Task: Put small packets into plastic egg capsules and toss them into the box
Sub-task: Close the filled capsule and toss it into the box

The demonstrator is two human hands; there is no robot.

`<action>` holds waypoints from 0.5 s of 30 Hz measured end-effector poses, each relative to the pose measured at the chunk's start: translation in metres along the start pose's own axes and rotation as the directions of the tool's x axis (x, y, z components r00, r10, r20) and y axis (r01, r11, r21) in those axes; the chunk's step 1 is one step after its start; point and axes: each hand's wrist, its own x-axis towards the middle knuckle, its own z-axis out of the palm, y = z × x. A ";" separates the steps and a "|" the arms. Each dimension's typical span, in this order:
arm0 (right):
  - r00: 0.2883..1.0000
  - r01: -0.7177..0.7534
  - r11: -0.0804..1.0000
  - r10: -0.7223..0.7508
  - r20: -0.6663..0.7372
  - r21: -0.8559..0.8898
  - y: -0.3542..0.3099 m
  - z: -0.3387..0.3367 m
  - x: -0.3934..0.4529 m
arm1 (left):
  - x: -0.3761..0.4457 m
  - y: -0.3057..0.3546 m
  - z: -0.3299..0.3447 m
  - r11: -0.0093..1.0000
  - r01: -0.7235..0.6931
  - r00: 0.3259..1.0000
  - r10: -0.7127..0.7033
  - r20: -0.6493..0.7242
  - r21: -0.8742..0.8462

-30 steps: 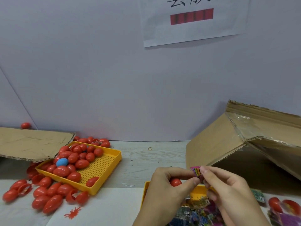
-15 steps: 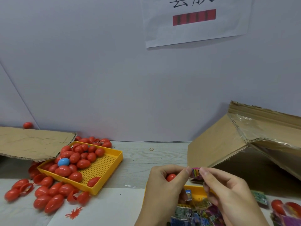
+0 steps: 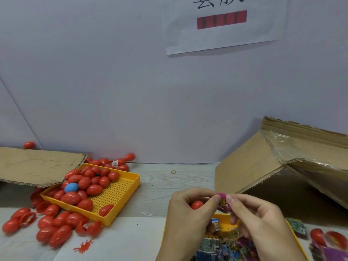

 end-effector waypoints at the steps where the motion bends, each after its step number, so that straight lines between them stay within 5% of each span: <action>1: 1.000 -0.001 1.000 0.001 0.001 0.002 0.001 0.000 0.000 | 0.000 -0.001 0.000 1.000 -0.002 1.000 0.002 0.009 0.008; 6: 0.991 -0.069 0.981 0.088 -0.100 0.182 0.008 -0.003 0.008 | 0.003 0.002 0.002 0.966 0.082 0.996 -0.084 0.001 -0.245; 10: 0.981 -0.133 0.942 0.170 -0.098 0.309 0.004 -0.007 0.008 | 0.010 0.000 -0.006 0.846 0.182 0.953 -0.278 -0.122 -0.501; 15: 0.980 -0.135 0.934 0.175 -0.092 0.331 0.000 -0.005 0.006 | 0.008 0.005 -0.009 0.657 0.245 0.930 -0.367 -0.018 -0.713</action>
